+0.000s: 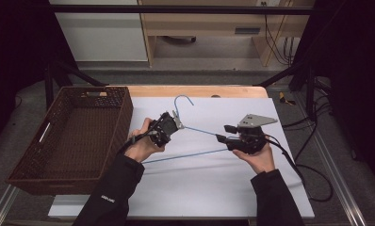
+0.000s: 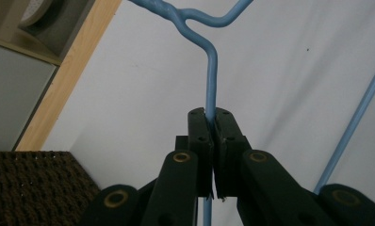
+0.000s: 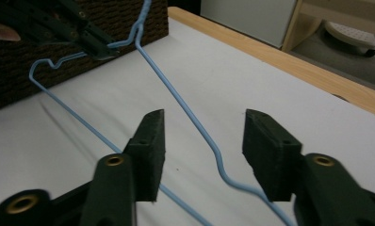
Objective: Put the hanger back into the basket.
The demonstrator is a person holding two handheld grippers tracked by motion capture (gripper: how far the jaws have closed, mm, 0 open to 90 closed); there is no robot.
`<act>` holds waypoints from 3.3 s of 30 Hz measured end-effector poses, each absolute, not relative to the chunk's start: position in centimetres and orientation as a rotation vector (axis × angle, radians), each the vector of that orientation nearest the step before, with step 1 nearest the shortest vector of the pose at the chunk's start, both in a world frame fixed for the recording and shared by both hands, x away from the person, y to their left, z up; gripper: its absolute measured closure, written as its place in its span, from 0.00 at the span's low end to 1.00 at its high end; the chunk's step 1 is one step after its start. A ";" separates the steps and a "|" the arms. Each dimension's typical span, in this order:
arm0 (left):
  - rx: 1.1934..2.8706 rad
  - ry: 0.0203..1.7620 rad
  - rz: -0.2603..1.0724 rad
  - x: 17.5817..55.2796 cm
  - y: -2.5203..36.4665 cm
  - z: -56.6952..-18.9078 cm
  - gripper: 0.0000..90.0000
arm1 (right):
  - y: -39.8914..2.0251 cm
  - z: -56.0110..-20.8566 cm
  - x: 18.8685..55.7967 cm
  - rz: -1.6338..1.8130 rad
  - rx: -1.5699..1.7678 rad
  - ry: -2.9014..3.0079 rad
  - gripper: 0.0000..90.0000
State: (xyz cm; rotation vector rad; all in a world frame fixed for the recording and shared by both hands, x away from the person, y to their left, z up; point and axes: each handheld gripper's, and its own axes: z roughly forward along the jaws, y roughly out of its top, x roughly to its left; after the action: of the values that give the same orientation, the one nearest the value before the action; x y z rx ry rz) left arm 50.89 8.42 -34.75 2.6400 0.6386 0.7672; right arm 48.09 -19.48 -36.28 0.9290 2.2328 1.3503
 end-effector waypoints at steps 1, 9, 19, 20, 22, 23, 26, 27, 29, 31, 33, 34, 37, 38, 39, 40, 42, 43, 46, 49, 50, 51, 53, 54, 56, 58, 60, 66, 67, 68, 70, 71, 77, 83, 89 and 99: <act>2.633 0.650 0.770 50.7 8.4 -34.5 0.97 | -20.0 -36.2 47.8 1.361 0.936 2.216 0.47; 2.575 0.719 0.796 50.2 8.1 -33.1 0.97 | -23.1 -36.8 46.0 1.398 1.040 2.102 0.13; 2.485 0.833 0.830 49.7 8.5 -31.5 0.97 | -25.7 -38.3 43.5 1.414 1.112 2.056 0.06; 2.477 0.839 0.838 49.5 8.7 -31.0 0.97 | -25.9 -38.5 43.3 1.418 1.124 2.056 0.06; 2.472 0.845 0.849 49.3 8.8 -30.7 0.97 | -26.2 -38.8 43.2 1.420 1.131 2.054 0.06; 2.464 0.842 0.853 49.2 8.9 -30.4 0.97 | -26.3 -38.9 43.1 1.416 1.130 2.057 0.05; 2.457 0.844 0.868 48.9 9.4 -29.2 0.97 | -26.3 -39.1 43.0 1.415 1.130 2.052 0.05; 2.443 0.859 0.878 48.8 9.6 -28.7 0.97 | -26.3 -39.2 42.9 1.411 1.129 2.052 0.05; 2.420 0.872 0.892 48.7 9.9 -27.9 0.97 | -26.4 -39.3 42.9 1.409 1.128 2.049 0.05; 2.402 0.888 0.908 48.6 10.3 -27.1 0.97 | -26.4 -39.3 42.9 1.408 1.121 2.044 0.04; 2.385 0.896 0.922 48.4 10.7 -26.3 0.97 | -26.5 -39.3 42.8 1.411 1.115 2.037 0.04; 2.371 0.904 0.938 48.2 11.1 -25.6 0.97 | -26.5 -39.3 42.8 1.406 1.112 2.035 0.04; 2.349 0.916 0.953 48.0 11.7 -24.9 0.97 | -26.5 -39.3 42.8 1.405 1.113 2.033 0.03; 2.342 0.922 0.957 48.0 11.9 -24.7 0.97 | -26.4 -39.3 42.8 1.397 1.114 2.032 0.03; 2.334 0.929 0.964 47.9 12.2 -24.4 0.97 | -26.4 -39.4 42.7 1.397 1.115 2.031 0.03; 2.317 0.935 0.966 47.8 12.4 -24.2 0.97 | -26.4 -39.4 42.7 1.397 1.115 2.031 0.03; 2.296 0.947 0.969 47.6 13.0 -23.7 0.97 | -26.4 -39.4 42.7 1.395 1.114 2.031 0.03; 2.287 0.956 0.969 47.5 13.3 -23.5 0.97 | -26.4 -39.3 42.7 1.395 1.119 2.029 0.03; 2.289 0.953 0.952 47.5 14.0 -23.1 0.97 | -26.4 -39.4 42.7 1.390 1.113 2.033 0.03; 2.304 0.951 0.941 47.6 14.6 -22.9 0.97 | -26.3 -39.4 42.7 1.388 1.119 2.034 0.03; 2.292 0.960 0.943 47.6 14.8 -22.9 0.97 | -26.2 -39.5 42.8 1.382 1.113 2.043 0.03; 2.302 0.960 0.945 47.7 15.1 -22.7 0.97 | -26.2 -39.5 42.8 1.382 1.113 2.043 0.03; 2.305 0.973 0.943 47.8 15.8 -22.5 0.97 | -26.2 -39.5 42.8 1.386 1.112 2.045 0.03; 2.305 0.980 0.934 47.9 16.2 -22.4 0.97 | -26.2 -39.5 42.8 1.385 1.113 2.045 0.03; 2.307 0.995 0.912 48.1 17.0 -22.3 0.97 | -26.2 -39.5 42.8 1.380 1.108 2.049 0.03; 2.320 0.992 0.913 48.4 17.8 -22.1 0.97 | -26.1 -39.5 42.8 1.383 1.112 2.045 0.03; 2.319 1.015 0.897 48.6 18.6 -22.1 0.97 | -26.1 -39.6 42.8 1.379 1.106 2.052 0.03; 2.309 1.098 0.872 49.2 21.2 -22.2 0.97 | -26.0 -39.6 42.9 1.378 1.097 2.058 0.03; 2.307 1.110 0.869 49.3 21.7 -22.2 0.97 | -26.0 -39.6 42.8 1.379 1.102 2.058 0.03; 2.306 1.123 0.866 49.3 22.2 -22.3 0.97 | -26.0 -39.6 42.8 1.379 1.102 2.058 0.03; 2.295 1.155 0.867 49.5 23.2 -22.4 0.97 | -26.0 -39.6 42.9 1.381 1.102 2.059 0.03; 2.293 1.172 0.877 49.5 23.7 -22.5 0.97 | -26.0 -39.6 42.9 1.381 1.102 2.059 0.03; 2.284 1.270 0.915 49.9 26.8 -23.1 0.97 | -26.0 -39.6 42.9 1.379 1.100 2.063 0.03; 2.297 1.355 0.948 50.1 29.7 -23.9 0.97 | -25.9 -39.7 42.9 1.383 1.102 2.064 0.03; 2.274 1.446 0.959 50.2 32.7 -24.9 0.97 | -25.8 -39.7 42.9 1.377 1.099 2.069 0.03; 2.250 1.530 0.990 50.1 35.3 -26.6 0.97 | -25.8 -39.7 42.9 1.376 1.098 2.069 0.03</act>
State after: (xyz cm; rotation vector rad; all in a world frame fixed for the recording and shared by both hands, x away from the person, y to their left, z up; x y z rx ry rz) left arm 50.06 35.32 -26.60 2.2504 1.5304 0.9897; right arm 42.91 -25.81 -39.72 1.0979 2.0695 1.3765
